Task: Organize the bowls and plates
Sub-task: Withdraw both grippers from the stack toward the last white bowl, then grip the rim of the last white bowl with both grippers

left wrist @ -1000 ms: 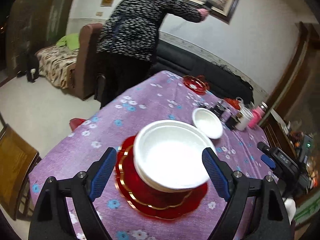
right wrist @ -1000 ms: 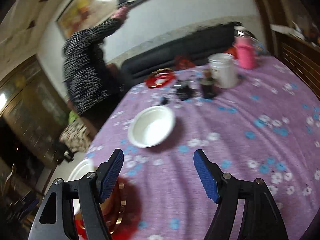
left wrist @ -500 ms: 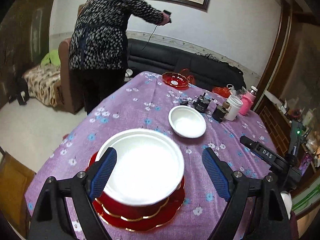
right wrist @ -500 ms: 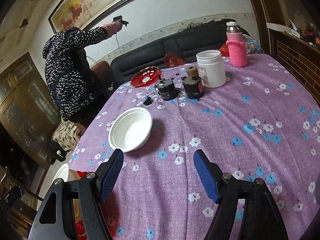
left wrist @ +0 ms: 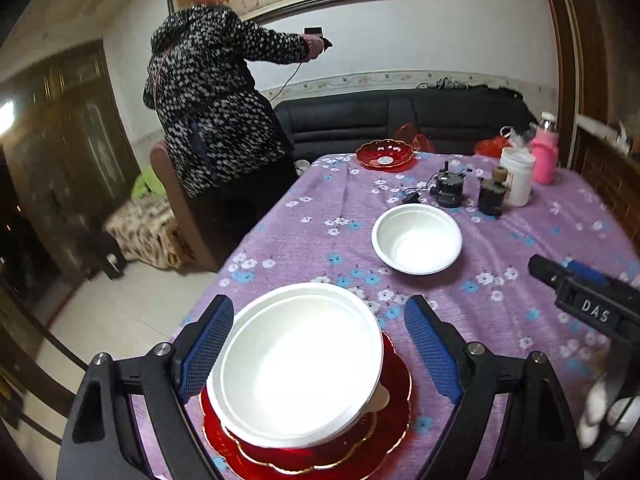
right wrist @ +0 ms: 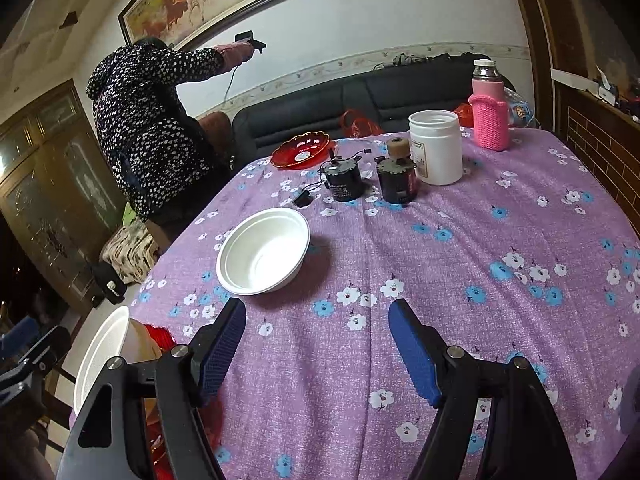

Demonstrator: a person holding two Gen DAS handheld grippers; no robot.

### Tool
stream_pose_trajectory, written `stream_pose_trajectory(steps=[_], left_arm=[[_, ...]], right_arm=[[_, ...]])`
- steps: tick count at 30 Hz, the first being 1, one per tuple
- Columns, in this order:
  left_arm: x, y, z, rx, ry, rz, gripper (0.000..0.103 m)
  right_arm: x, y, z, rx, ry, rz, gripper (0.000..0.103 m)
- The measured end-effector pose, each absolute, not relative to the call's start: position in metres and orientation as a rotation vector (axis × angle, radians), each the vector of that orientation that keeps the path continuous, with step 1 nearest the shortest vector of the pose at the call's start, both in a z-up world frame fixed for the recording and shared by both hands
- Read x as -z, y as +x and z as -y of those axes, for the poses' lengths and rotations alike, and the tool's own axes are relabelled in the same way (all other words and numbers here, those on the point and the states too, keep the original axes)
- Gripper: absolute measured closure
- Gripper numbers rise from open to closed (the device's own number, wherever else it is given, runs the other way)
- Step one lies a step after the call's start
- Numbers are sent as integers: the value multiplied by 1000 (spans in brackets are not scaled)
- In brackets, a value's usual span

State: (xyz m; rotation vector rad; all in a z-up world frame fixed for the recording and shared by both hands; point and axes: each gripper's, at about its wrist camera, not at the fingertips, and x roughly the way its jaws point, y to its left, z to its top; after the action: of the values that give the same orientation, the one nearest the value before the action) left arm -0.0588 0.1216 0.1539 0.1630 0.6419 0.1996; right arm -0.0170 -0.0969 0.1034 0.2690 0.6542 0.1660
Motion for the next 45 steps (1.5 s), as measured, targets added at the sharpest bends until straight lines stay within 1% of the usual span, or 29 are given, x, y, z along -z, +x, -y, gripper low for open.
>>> stream_pose_trajectory(steps=[5, 18, 24, 28, 32, 37, 40, 45], left_arm=[[-153, -59, -110, -233, 240, -622, 16], [-147, -50, -98, -200, 257, -655, 16], [-149, -34, -99, -154, 261, -693, 16], [-165, 1, -114, -49, 163, -762, 16], [-171, 60, -129, 54, 39, -852, 16], [-146, 129, -142, 48, -27, -956, 16], [-121, 160, -145, 65, -56, -1046, 16], [-80, 199, -139, 72, -15, -1168, 16]], right_arm=[[-104, -15, 101, -160, 257, -651, 25], [-105, -7, 109, -150, 252, -652, 24], [-101, 4, 108, -150, 261, -667, 24], [-98, 21, 106, -153, 276, -689, 24], [-93, 49, 106, -168, 372, -712, 24], [-70, 88, 91, -195, 467, -778, 24], [-58, 103, 80, -195, 455, -803, 24], [-43, 124, 68, -203, 417, -823, 24]])
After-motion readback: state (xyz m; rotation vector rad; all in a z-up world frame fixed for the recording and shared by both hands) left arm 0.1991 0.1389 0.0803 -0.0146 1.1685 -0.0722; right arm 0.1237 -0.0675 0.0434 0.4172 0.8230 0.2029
